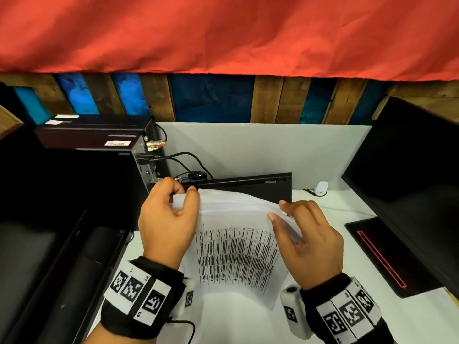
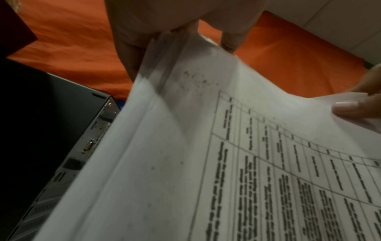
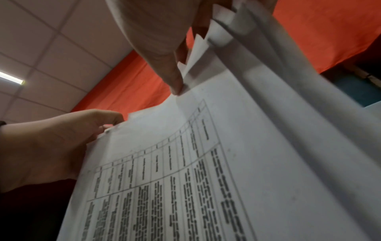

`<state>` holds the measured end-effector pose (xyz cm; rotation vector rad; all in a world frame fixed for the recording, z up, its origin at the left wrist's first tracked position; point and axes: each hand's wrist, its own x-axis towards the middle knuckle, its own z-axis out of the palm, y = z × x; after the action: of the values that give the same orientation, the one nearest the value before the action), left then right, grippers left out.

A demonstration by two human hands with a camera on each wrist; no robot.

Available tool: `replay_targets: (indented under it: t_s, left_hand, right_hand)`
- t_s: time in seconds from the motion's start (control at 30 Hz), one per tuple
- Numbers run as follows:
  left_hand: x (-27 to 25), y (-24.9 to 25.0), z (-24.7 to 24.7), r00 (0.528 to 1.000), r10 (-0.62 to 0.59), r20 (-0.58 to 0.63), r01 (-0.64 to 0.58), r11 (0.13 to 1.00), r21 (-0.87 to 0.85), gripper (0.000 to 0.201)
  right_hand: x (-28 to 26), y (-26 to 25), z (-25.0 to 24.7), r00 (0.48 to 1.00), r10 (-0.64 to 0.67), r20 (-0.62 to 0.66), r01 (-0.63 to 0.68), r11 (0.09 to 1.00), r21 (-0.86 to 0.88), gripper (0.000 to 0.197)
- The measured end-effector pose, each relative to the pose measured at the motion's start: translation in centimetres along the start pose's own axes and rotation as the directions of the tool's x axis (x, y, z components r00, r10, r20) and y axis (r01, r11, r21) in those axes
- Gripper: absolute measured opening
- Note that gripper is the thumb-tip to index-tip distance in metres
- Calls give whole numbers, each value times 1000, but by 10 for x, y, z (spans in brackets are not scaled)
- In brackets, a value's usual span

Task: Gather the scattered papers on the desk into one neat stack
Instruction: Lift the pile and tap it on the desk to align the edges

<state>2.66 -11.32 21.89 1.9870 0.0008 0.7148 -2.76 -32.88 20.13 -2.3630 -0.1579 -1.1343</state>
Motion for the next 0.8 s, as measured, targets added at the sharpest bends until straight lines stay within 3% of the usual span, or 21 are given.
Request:
replay_targets:
  t_s: [0.17,0.23,0.3,0.4,0.53,0.63,0.8]
  left_hand:
    - [-6,12,1,1000,10,-3,-10,998,-63,43]
    - [-8,15,5,1000,-4,0,4,1000,4,44]
    - [-7,12,7,1000,-30,8,30,997,68,34]
    - [-6,2,5,999,-27,19,26,999,24,14]
    - [-8,13,6,1000,4,2,-4,1000,-31,34]
    - [-8,19,11,1000,-23,-13,23,1000,12,45]
    - [0,0,7,999,-34,-17,34,999,-1,20]
  right_hand:
    - [-1,-6,1,1000,-24,-3,24,1000,10,30]
    - [-3,-8,3,999,-45,27,45,999,6,33]
    - [-4,-7,3,999,-35,19,34,999,14,28]
    - [-4,-1,3,1000,-10,-23,10,1000,15,16]
    - [-5,0,5,998,-51,-40,52,998,46,13]
    - [-7,-4,5,994,-105,-31,106,993,45,21]
    - [-8,4,0,998,-63,-22,64,994,85,27]
